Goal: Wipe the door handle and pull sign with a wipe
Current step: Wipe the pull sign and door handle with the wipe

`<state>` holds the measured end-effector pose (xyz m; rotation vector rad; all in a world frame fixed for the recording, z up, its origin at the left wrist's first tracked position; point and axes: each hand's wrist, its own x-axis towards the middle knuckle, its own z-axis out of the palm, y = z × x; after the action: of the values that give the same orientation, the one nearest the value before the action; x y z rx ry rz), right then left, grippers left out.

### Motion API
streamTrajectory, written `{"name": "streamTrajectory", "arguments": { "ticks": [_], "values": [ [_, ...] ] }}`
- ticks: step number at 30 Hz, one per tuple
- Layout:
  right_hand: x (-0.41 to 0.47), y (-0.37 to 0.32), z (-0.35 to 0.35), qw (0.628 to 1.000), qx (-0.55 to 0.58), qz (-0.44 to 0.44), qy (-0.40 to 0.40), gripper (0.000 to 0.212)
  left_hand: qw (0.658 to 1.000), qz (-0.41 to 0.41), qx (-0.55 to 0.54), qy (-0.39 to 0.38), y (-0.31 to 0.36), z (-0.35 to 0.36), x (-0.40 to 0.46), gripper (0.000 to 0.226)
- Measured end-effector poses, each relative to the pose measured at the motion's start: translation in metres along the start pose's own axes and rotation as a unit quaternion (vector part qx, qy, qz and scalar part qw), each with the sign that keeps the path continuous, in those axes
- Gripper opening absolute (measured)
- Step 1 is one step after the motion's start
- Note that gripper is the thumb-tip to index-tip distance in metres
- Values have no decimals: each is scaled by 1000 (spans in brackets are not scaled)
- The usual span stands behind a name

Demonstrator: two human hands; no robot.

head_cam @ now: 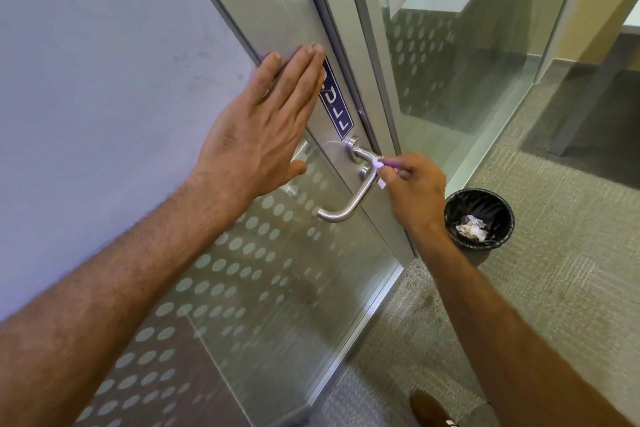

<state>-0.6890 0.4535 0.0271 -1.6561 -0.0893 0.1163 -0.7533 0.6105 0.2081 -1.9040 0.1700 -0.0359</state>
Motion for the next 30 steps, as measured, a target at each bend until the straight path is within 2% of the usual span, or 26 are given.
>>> {"name": "streamTrajectory", "arguments": {
  "ticks": [4,6,9,13,17,19,21,23,26,30],
  "values": [
    [-52,-1,15,992,108,54,34,29,1000,0,-8,5,1,0,1,123],
    [-73,0,26,984,157,74,34,31,1000,-2,-9,5,1,0,1,123],
    [-80,5,29,988,144,57,8,27,1000,1,-5,-1,1,0,0,123],
    [-75,6,14,987,102,56,-109,29,1000,8,-4,-6,1,-1,-2,123],
    [-61,-6,-17,984,133,93,-78,13,999,1,-36,-8,-3,-5,-3,122],
    [-54,-15,-36,987,114,84,-72,5,992,-27,-122,-4,-3,-12,-3,116],
    [-45,-24,-55,990,87,64,-89,7,956,-49,-288,-4,9,-23,1,109],
    [-31,-28,-73,990,77,57,-107,11,915,-37,-401,-15,34,-39,10,105],
    [-3,-17,-99,993,-2,13,-115,13,871,-9,-491,-8,84,-64,30,103],
    [39,24,-134,986,-94,12,-137,15,796,-13,-603,-51,148,-82,65,106]
  ]
}}
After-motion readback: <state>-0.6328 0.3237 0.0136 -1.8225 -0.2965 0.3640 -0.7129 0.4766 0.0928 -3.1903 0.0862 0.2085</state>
